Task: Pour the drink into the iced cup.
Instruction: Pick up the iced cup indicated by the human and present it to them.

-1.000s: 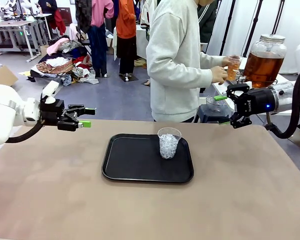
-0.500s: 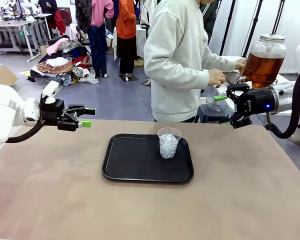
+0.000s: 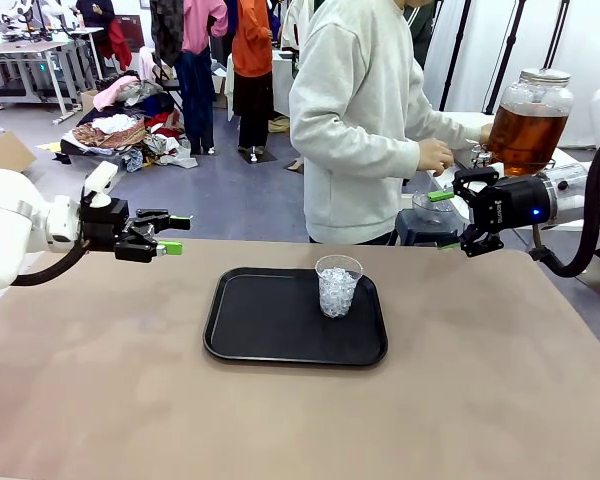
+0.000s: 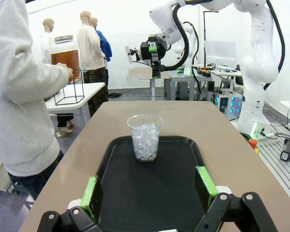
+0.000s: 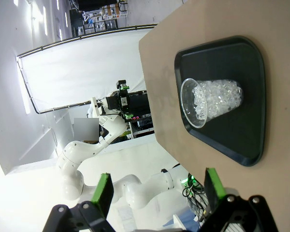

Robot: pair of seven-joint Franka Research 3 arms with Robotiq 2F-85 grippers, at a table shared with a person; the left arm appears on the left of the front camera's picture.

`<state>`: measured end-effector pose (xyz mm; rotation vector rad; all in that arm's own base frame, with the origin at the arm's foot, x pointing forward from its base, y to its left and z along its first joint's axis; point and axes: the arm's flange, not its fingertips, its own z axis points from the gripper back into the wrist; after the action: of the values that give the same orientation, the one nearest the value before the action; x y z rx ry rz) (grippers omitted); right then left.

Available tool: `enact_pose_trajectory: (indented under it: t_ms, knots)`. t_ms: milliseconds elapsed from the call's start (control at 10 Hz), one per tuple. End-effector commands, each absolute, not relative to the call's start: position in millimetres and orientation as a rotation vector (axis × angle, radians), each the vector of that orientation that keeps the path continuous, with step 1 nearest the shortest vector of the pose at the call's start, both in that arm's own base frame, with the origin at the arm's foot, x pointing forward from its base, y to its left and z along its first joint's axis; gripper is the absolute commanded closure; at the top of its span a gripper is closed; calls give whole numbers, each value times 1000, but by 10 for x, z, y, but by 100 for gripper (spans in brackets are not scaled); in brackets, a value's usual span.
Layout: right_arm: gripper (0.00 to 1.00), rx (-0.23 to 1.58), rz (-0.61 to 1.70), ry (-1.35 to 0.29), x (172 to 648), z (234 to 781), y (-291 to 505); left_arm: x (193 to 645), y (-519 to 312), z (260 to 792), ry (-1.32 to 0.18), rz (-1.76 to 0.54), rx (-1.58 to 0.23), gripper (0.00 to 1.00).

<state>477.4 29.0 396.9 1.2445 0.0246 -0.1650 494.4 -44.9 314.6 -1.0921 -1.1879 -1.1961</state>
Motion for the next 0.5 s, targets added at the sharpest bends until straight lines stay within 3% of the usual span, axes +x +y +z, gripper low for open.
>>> enact_pose_trajectory:
  t_ms: [0, 400]
  knots:
    - [0, 1245, -162, 24, 4777, 3984, 299, 4945, -455, 3156, -1190, -1198, -1092, 0]
    - [0, 1245, -162, 24, 4777, 3984, 299, 4945, -455, 3156, -1190, -1198, -1092, 0]
